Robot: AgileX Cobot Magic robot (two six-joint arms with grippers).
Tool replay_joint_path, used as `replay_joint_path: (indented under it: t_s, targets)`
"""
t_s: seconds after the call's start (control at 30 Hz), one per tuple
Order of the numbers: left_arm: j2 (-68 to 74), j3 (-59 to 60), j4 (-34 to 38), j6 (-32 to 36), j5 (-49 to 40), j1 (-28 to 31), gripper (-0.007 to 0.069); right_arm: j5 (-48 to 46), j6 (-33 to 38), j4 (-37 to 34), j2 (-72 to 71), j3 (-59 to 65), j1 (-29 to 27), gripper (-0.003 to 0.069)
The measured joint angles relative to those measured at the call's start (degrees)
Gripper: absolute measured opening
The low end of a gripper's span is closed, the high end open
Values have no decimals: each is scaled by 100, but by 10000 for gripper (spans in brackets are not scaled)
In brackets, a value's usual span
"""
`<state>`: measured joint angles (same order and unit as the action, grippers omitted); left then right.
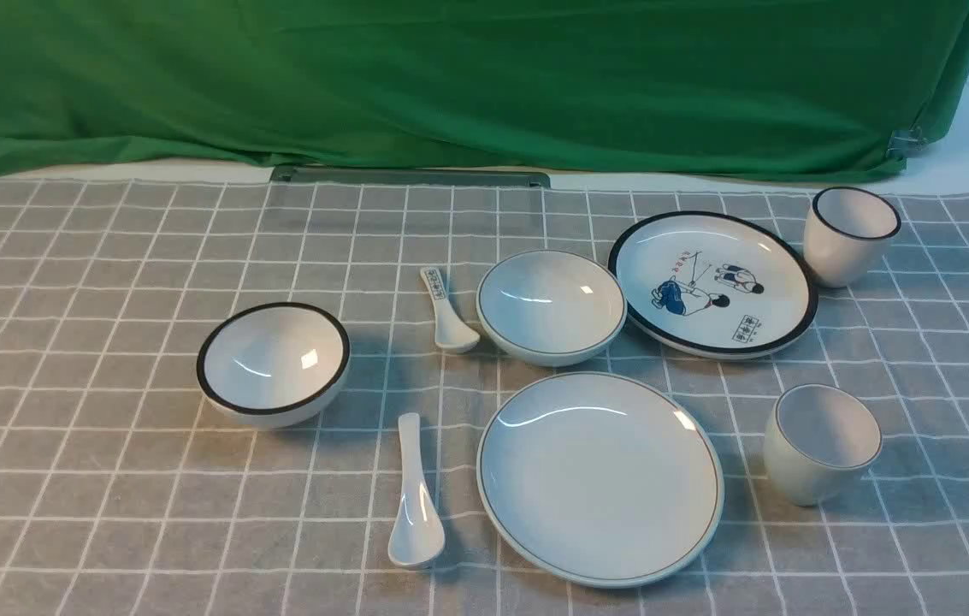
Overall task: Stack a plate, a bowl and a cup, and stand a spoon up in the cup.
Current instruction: Use the left arm to grab a blue rice bowl
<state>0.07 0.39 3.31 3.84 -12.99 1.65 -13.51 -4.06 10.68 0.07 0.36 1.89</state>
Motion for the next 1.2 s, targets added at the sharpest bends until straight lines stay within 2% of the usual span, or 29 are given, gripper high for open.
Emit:
replay_joint_path:
  t_s: [0.8,0.9,1.0,1.1,1.17,1.2]
  targets:
    - [0,0,-95,0,80,0,17,0,0,0,0,0,-2,242]
    - [0,0,232,-193,410,0,17,0,0,0,0,0,-2,242]
    - [0,0,1042,-452,1366,0,17,5,0,0,0,0,-2,242]
    - [0,0,1189,-539,1798,0,17,51,0,0,0,0,-2,242]
    - [0,0,1300,-715,2456,0,17,65,0,0,0,0,-2,242]
    - [0,0,1317,-1066,2982,0,17,112,-48,-15,0,0,-2,242]
